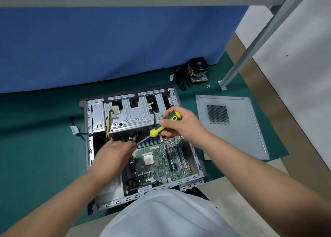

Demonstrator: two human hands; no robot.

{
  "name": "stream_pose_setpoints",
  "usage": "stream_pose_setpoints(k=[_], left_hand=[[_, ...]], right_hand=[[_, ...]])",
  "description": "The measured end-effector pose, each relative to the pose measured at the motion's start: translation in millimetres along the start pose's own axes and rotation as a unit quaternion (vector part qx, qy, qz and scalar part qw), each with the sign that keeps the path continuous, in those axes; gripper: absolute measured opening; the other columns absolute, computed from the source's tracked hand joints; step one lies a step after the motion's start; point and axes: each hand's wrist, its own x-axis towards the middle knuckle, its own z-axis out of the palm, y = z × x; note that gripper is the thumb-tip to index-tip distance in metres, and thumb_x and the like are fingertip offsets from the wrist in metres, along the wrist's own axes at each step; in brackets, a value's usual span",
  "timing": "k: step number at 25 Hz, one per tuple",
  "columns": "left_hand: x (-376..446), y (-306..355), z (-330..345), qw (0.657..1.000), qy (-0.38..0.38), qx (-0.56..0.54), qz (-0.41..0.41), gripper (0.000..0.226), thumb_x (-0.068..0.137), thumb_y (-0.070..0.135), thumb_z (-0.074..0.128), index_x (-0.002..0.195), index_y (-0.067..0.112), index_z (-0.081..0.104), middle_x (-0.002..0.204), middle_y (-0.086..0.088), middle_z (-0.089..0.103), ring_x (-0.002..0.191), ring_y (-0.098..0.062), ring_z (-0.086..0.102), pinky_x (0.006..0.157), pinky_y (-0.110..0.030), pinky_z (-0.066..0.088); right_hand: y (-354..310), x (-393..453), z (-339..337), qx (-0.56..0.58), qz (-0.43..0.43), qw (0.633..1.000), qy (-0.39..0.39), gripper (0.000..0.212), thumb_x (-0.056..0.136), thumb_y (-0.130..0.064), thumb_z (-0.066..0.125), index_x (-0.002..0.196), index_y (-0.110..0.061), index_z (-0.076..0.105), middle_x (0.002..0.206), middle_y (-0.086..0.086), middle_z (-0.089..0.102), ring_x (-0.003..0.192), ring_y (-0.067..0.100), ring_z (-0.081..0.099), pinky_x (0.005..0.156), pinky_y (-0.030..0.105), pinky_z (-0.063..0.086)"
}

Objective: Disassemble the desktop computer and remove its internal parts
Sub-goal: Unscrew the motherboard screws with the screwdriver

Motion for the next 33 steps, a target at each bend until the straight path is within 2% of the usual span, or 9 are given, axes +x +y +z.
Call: stream_pose_setpoints(k=[3,7,10,13,16,18,20,23,33], left_hand=[[-11,4,2,1.0,0.012,0.009,-0.014,0.014,0.103,0.029,0.056,0.103,0.023,0.069,0.078,0.009,0.072,0.07,-0.016,0.068,0.072,-0.033,0.049],[-18,7,9,0.998,0.02,0.027,-0.045,0.037,0.102,0.04,0.039,0.104,0.024,0.072,0.091,0.008,0.077,0.095,-0.021,0.07,0.083,-0.037,0.05],[-18,-1,10,0.996,0.019,0.036,-0.074,0.042,0.102,0.046,0.037,0.123,0.029,0.069,0.124,0.008,0.071,0.128,-0.023,0.056,0.104,-0.044,0.041],[-19,-18,4,0.989,0.033,0.054,-0.135,0.044,0.103,0.044,0.037,0.141,0.032,0.055,0.159,0.004,0.043,0.151,-0.027,0.03,0.12,-0.048,0.024],[-15,-35,-1,0.98,0.007,0.062,-0.189,0.053,0.102,0.043,0.035,0.152,0.031,0.044,0.169,0.004,0.025,0.156,-0.028,0.016,0.123,-0.046,0.015],[-10,-41,-1,0.976,-0.023,0.065,-0.206,0.06,0.102,0.047,0.03,0.16,0.03,0.031,0.171,0.006,0.018,0.158,-0.022,0.01,0.126,-0.043,0.007],[-7,-45,2,0.976,-0.026,0.071,-0.205,0.062,0.102,0.046,0.029,0.162,0.032,0.025,0.171,0.007,0.016,0.158,-0.018,0.01,0.127,-0.043,0.003],[-8,-48,4,0.976,-0.012,0.084,-0.201,0.063,0.1,0.039,0.032,0.162,0.033,0.023,0.17,0.008,0.019,0.157,-0.018,0.016,0.128,-0.045,0.004],[-9,-51,5,0.976,0.015,0.059,-0.21,0.071,0.094,0.026,0.05,0.161,0.034,0.028,0.168,0.009,0.026,0.156,-0.02,0.02,0.127,-0.05,0.012]], right_hand=[[9,-5,15,-0.007,0.036,0.999,0.027,0.037,0.08,-0.016,0.088,0.103,-0.019,0.059,0.092,0.02,0.076,0.079,0.036,0.077,0.072,0.039,0.065],[12,-9,24,-0.022,0.014,0.999,0.039,0.03,0.081,-0.005,0.085,0.095,-0.011,0.06,0.102,0.018,0.068,0.081,0.032,0.077,0.07,0.038,0.064],[4,-6,25,-0.132,-0.019,0.989,0.055,0.028,0.08,-0.009,0.085,0.085,-0.024,0.062,0.095,0.006,0.072,0.075,0.024,0.076,0.066,0.038,0.064],[-2,2,17,-0.305,-0.042,0.95,0.053,0.029,0.08,-0.015,0.082,0.082,-0.033,0.06,0.088,-0.005,0.073,0.072,0.024,0.07,0.055,0.036,0.057],[1,12,21,-0.385,-0.041,0.922,0.012,0.031,0.084,-0.01,0.076,0.085,-0.035,0.059,0.088,-0.005,0.068,0.063,0.016,0.062,0.045,0.025,0.048],[3,18,31,-0.412,-0.057,0.909,-0.016,0.033,0.087,-0.011,0.074,0.092,-0.037,0.054,0.091,-0.011,0.066,0.066,0.007,0.061,0.046,0.014,0.041],[4,25,42,-0.436,-0.079,0.896,-0.034,0.032,0.088,-0.017,0.074,0.098,-0.034,0.049,0.095,-0.012,0.065,0.074,0.007,0.062,0.054,0.018,0.042],[8,32,56,-0.47,-0.11,0.874,-0.052,0.029,0.09,-0.023,0.072,0.099,-0.033,0.047,0.088,-0.012,0.058,0.065,0.013,0.059,0.053,0.027,0.039],[18,51,90,-0.528,-0.159,0.828,-0.101,0.028,0.092,-0.022,0.069,0.105,-0.027,0.045,0.091,-0.007,0.052,0.07,-0.002,0.044,0.052,0.022,0.028]])
